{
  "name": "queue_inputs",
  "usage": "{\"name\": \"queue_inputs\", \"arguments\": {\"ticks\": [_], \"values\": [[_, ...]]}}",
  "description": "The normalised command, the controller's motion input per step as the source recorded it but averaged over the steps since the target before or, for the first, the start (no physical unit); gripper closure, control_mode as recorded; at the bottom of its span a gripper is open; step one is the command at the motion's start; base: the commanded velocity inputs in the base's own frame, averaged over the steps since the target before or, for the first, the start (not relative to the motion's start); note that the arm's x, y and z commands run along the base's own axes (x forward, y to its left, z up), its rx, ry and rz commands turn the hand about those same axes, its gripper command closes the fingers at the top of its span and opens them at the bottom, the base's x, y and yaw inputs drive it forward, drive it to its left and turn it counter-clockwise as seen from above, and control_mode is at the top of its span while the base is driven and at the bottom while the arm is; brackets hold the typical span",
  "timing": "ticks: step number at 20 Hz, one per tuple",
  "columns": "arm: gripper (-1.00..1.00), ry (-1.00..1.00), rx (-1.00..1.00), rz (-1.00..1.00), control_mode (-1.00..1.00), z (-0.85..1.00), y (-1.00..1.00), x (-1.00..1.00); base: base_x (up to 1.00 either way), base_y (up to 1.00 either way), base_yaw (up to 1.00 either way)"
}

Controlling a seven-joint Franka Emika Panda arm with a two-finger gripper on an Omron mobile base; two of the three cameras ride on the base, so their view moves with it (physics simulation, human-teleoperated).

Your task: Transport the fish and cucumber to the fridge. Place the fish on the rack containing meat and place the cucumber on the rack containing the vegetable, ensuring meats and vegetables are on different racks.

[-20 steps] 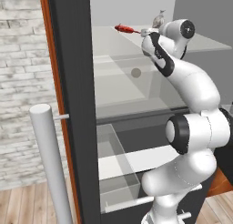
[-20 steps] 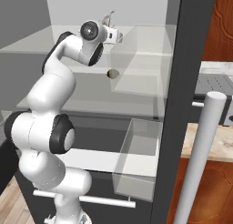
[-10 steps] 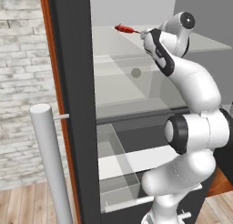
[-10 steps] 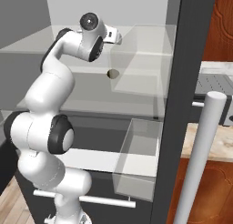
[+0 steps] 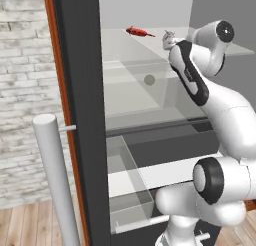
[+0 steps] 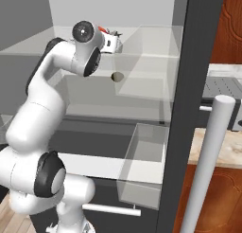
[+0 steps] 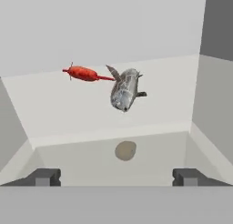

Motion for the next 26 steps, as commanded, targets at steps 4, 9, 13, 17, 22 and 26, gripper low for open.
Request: {"name": "queue_inputs", "arguments": {"ticks": [4,9,13,17,22,26], "values": [[-1.0,-0.01,-0.05,0.0,-1.0,0.03,0.13,-1.0,0.0,0.0,0.0],[-1.0,0.37,-0.04,0.0,-1.0,0.21,0.12,-1.0,0.0,0.0,0.0],[-1.0,0.25,-0.07,0.0,-1.0,-0.07,0.24,-1.0,0.0,0.0,0.0],[-1.0,0.04,-0.05,0.02,-1.0,-0.01,0.19,-0.93,0.0,0.0,0.0],[-1.0,0.01,-0.06,0.07,-1.0,-0.01,0.24,-0.81,0.0,0.0,0.0],[-1.0,0.0,-0.01,0.0,-1.0,-0.08,0.06,-0.55,0.0,0.0,0.0]]}}
